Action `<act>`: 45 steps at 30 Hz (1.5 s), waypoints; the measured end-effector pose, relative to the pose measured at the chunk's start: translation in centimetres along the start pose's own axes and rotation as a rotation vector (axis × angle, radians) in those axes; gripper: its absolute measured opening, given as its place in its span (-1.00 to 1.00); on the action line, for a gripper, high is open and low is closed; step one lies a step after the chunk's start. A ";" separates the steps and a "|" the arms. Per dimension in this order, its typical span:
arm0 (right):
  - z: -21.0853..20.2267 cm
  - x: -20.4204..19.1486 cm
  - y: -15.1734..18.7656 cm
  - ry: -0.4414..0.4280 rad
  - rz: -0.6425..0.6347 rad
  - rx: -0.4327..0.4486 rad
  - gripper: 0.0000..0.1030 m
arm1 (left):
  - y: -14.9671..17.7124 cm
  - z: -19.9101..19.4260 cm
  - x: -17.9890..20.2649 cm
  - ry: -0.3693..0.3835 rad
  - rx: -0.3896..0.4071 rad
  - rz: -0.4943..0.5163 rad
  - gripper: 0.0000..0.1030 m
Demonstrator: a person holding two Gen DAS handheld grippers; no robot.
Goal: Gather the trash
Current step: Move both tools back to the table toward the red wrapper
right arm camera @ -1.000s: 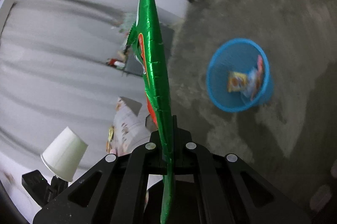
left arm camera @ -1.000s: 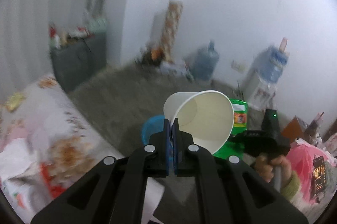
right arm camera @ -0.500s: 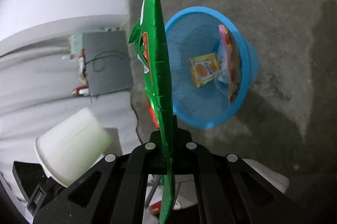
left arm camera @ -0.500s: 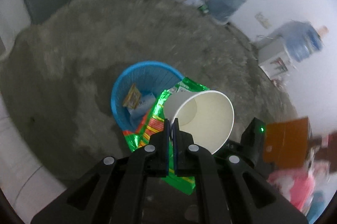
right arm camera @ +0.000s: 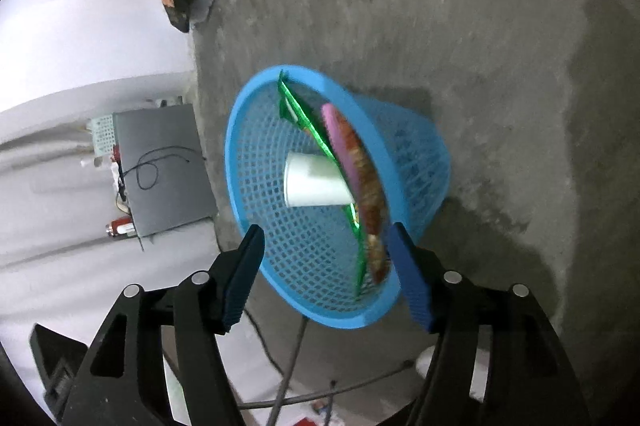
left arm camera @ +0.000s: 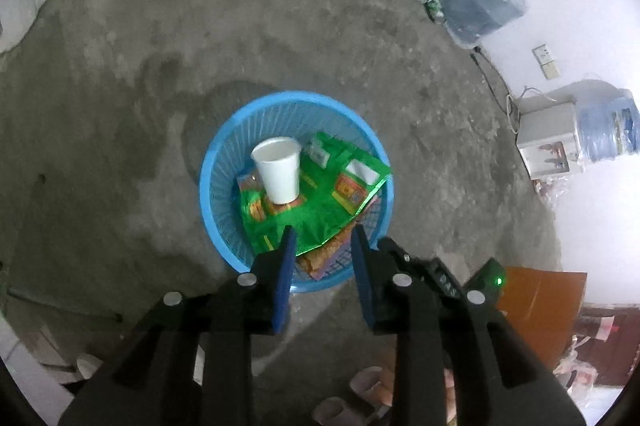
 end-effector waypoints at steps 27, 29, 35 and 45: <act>-11.5 -19.4 20.6 -0.217 -0.901 -0.114 0.31 | 18.1 -44.9 -20.6 -0.051 0.713 -0.097 0.44; -11.5 -20.2 24.1 -0.252 -0.942 -0.187 0.32 | 21.0 -45.1 -23.5 -0.068 0.733 -0.156 0.44; -11.1 -20.1 32.9 -0.276 -0.991 -0.407 0.32 | 26.8 -43.6 -29.9 -0.081 0.769 -0.293 0.44; -7.5 -17.2 43.2 -0.178 -0.881 -0.707 0.07 | 30.6 -41.2 -34.9 -0.073 0.788 -0.406 0.44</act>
Point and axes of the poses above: each gripper's, at about its wrist camera, not at the fingertips, and z roughly the way its jaws point, x to its right, y to its underside, the point moved 8 cm from there along z, roughly the way its jaws point, and after that the axes turned 5 degrees about x, right-handed, at the moved point
